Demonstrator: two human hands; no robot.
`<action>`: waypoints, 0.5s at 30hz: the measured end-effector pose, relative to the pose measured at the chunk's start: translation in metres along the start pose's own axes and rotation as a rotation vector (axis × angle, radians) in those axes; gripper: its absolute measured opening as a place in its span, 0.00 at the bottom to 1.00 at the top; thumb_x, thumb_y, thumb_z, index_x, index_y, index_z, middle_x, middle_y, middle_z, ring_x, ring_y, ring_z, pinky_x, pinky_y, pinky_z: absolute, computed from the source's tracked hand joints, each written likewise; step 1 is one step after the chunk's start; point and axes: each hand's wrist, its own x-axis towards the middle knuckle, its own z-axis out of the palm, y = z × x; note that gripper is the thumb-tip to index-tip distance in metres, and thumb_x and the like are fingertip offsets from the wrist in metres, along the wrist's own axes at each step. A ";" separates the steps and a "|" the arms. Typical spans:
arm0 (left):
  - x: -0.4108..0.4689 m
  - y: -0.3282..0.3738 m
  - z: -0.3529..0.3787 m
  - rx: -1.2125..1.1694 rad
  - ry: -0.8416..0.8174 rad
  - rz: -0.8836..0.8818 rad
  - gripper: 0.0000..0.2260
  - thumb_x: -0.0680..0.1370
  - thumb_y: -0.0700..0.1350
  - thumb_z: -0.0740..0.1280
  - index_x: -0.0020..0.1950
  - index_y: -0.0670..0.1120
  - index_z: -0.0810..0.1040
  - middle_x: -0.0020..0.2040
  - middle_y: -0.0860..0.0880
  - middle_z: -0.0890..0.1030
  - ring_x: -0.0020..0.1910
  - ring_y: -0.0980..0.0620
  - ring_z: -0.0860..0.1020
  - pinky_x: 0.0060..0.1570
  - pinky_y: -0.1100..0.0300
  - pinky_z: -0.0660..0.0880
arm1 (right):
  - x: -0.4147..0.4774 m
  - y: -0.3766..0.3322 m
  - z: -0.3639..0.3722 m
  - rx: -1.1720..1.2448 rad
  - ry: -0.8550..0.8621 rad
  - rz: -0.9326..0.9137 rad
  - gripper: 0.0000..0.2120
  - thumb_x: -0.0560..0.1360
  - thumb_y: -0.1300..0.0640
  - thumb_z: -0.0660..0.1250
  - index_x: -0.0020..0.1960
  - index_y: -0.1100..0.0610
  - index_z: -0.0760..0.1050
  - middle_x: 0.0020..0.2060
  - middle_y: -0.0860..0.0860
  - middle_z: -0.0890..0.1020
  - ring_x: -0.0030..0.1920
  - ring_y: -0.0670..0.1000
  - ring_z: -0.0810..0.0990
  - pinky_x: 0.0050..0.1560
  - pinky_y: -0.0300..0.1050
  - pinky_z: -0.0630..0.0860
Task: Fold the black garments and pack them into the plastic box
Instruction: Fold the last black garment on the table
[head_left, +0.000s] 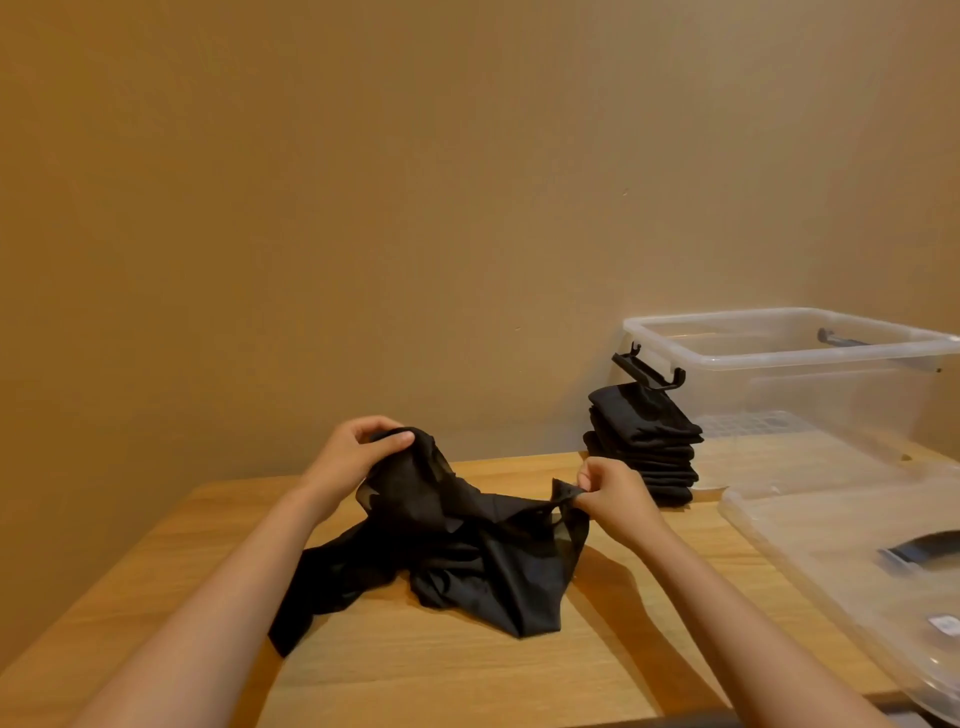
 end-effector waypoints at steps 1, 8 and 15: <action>-0.001 -0.007 0.003 0.007 0.006 -0.012 0.03 0.76 0.44 0.71 0.46 0.45 0.83 0.47 0.47 0.83 0.50 0.50 0.80 0.46 0.59 0.75 | -0.003 0.000 0.005 0.006 -0.005 -0.006 0.12 0.73 0.66 0.68 0.35 0.57 0.69 0.36 0.57 0.78 0.40 0.54 0.80 0.46 0.51 0.80; -0.017 -0.045 0.023 0.147 -0.015 0.001 0.04 0.74 0.41 0.74 0.46 0.48 0.82 0.47 0.50 0.84 0.51 0.51 0.81 0.48 0.64 0.75 | -0.022 0.002 0.018 0.139 -0.199 -0.025 0.09 0.72 0.62 0.72 0.37 0.56 0.73 0.46 0.50 0.82 0.51 0.44 0.80 0.43 0.34 0.76; -0.048 -0.027 0.074 0.604 -0.012 0.345 0.14 0.72 0.53 0.74 0.56 0.61 0.77 0.56 0.65 0.74 0.61 0.64 0.65 0.65 0.58 0.57 | -0.035 0.010 0.018 0.251 -0.255 -0.072 0.08 0.71 0.60 0.73 0.39 0.57 0.74 0.49 0.49 0.82 0.55 0.43 0.78 0.54 0.41 0.77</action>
